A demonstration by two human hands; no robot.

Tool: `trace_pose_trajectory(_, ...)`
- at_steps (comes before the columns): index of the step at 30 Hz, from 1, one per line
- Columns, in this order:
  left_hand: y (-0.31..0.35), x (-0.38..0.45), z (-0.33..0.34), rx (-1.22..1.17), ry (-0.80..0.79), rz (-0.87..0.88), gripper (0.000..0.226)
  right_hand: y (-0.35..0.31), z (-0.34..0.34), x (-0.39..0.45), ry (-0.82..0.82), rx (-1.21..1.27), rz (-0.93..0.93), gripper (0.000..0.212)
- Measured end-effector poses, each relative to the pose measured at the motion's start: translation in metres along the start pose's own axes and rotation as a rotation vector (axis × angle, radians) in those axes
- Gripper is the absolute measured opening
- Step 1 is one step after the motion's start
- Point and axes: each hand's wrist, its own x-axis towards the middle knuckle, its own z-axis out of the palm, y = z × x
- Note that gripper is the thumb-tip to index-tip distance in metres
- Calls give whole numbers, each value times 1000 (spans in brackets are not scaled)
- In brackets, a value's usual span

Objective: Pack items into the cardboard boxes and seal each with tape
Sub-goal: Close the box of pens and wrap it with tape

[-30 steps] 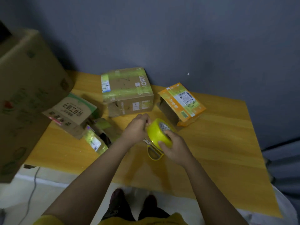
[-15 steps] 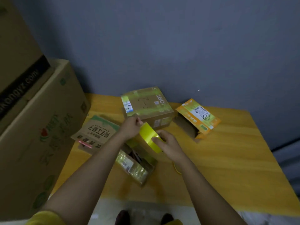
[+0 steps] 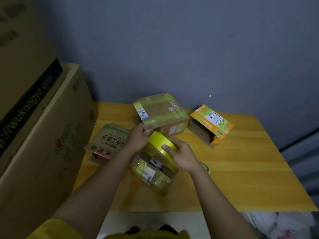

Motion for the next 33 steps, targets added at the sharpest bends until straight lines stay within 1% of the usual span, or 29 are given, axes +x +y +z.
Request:
trace_pose_trajectory(5, -12, -4, -10, -24, 85, -30, 11, -9, 15, 15, -8, -49, 24, 39)
trace_pose_trajectory(7, -11, -5, -24, -66, 153, -24, 10, -10, 13, 22, -7, -183, 51, 47)
trace_pose_trajectory(9, -8, -7, -34, 2, 153, 86, 10, -5, 4, 22, 33, -379, 125, 61)
trace_pose_trajectory(10, -8, -8, -36, 29, 129, 132, 11, -3, -1, 21, 58, -404, 147, 63)
trace_pose_trajectory(11, -10, -7, -36, 23, 117, 137, 11, -2, -6, 20, 89, -375, 159, 56)
trace_pose_trajectory(12, -11, -7, -34, 1, 106, 109, 12, -4, -10, 19, 117, -341, 155, 48)
trace_pose_trajectory(13, -13, -4, -32, -29, 95, 62, 13, -6, -12, 19, 137, -316, 157, 44)
trace_pose_trajectory(15, -19, -3, -27, -54, 56, -9, 14, -11, -12, 19, 156, -257, 152, 51)
trace_pose_trajectory(17, -27, -3, -27, -78, 28, -47, 14, -12, -10, 23, 132, -220, 168, 58)
trace_pose_trajectory(21, -45, -4, -25, -69, -15, -104, 13, -10, -4, 33, 29, -145, 267, 59)
trace_pose_trajectory(24, -56, -3, -23, -74, 9, -112, 12, -2, 5, 37, -10, -126, 300, 59)
trace_pose_trajectory(27, -73, -5, -19, -18, 4, -73, 11, 10, 24, 38, -60, -240, 335, 55)
trace_pose_trajectory(29, -85, -7, -13, 20, -11, -79, 13, 16, 38, 35, -83, -388, 334, 45)
trace_pose_trajectory(30, -90, -7, -9, 40, -24, -100, 14, 19, 44, 35, -82, -442, 336, 46)
trace_pose_trajectory(32, -98, -7, -3, 66, -35, -128, 14, 23, 54, 36, -54, -502, 344, 60)
trace_pose_trajectory(33, -101, -6, -1, 74, -27, -134, 14, 24, 58, 38, -52, -526, 343, 63)
